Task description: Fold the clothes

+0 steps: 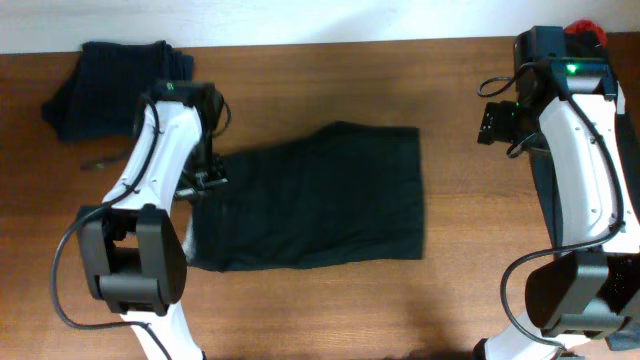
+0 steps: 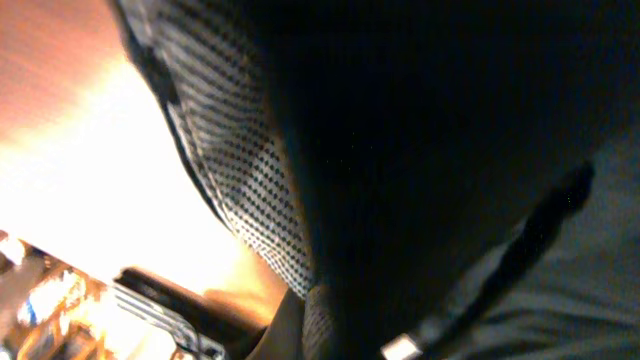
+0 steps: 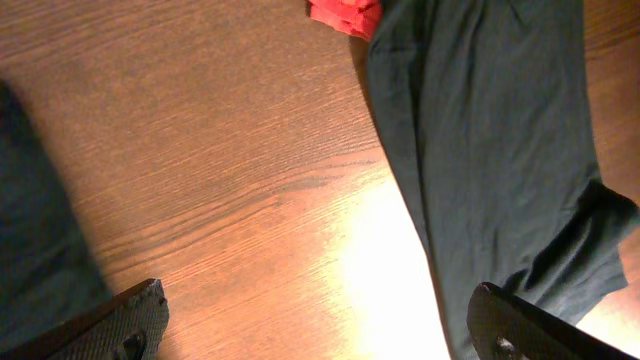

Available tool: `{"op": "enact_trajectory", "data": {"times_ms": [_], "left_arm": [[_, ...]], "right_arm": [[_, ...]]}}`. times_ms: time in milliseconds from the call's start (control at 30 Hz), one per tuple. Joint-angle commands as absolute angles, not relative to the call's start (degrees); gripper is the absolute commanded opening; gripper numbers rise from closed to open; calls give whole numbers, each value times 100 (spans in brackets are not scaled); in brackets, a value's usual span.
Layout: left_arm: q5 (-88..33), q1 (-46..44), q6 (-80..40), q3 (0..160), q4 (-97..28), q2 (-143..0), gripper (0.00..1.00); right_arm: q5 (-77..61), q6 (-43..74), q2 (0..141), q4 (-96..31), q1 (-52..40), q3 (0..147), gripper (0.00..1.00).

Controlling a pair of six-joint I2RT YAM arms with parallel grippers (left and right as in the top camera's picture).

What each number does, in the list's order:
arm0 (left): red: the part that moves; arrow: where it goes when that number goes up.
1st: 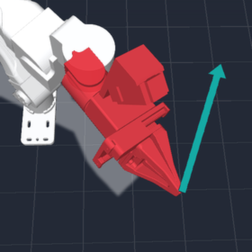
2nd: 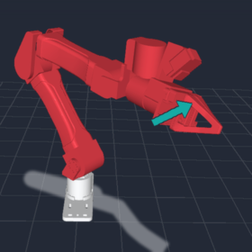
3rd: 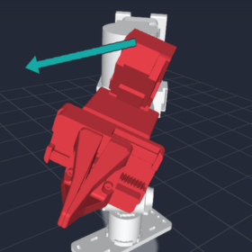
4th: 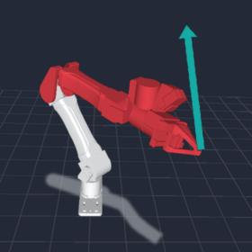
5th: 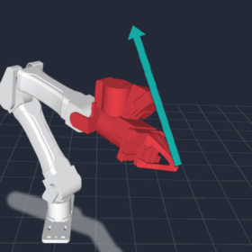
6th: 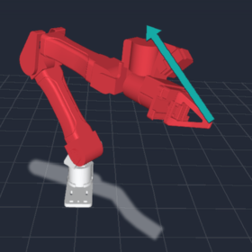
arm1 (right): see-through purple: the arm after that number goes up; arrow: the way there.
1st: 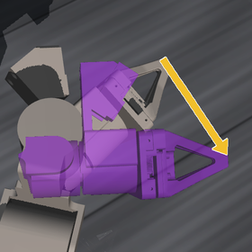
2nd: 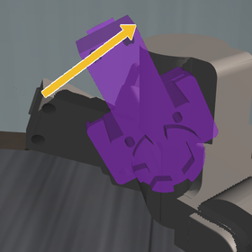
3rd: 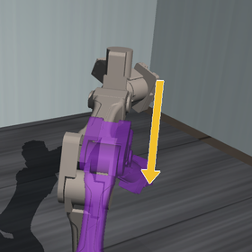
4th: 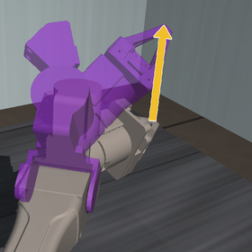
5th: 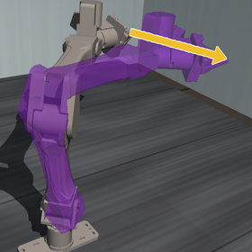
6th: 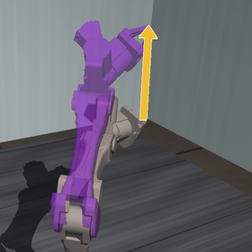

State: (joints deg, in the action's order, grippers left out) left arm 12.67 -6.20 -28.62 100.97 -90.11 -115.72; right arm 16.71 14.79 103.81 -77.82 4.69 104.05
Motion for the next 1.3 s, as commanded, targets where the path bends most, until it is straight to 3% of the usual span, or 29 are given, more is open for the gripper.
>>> {"op": "enact_trajectory", "data": {"times_ms": [0, 200, 333, 767, 900, 1133, 1267], "left_arm": [[1813, -622, -2425, 11448, -9675, -11515, 1], [1485, -1350, -2436, 12086, -9644, -11478, 1], [515, -2233, -2438, 12081, -8820, -11625, 1], [-642, -3863, -2630, 12079, -7124, -13297, 1], [-749, -3833, -2753, 12147, -7105, -13367, 1], [847, -2989, -3542, 13985, -9677, -13364, 1], [954, -2305, -3417, 14046, -9675, -13021, 1]], "right_arm": [[1778, 1490, 10350, -7793, 491, 10479, 99], [1776, 1490, 10350, -7793, 491, 10479, 99], [1776, 1490, 10350, -7791, 491, 10479, 99], [1778, 1490, 10350, -7793, 491, 10479, 99], [1778, 1490, 10350, -7793, 491, 10479, 99], [1778, 1490, 10350, -7793, 491, 10479, 99], [1778, 1490, 10350, -7793, 491, 10479, 99]]}}
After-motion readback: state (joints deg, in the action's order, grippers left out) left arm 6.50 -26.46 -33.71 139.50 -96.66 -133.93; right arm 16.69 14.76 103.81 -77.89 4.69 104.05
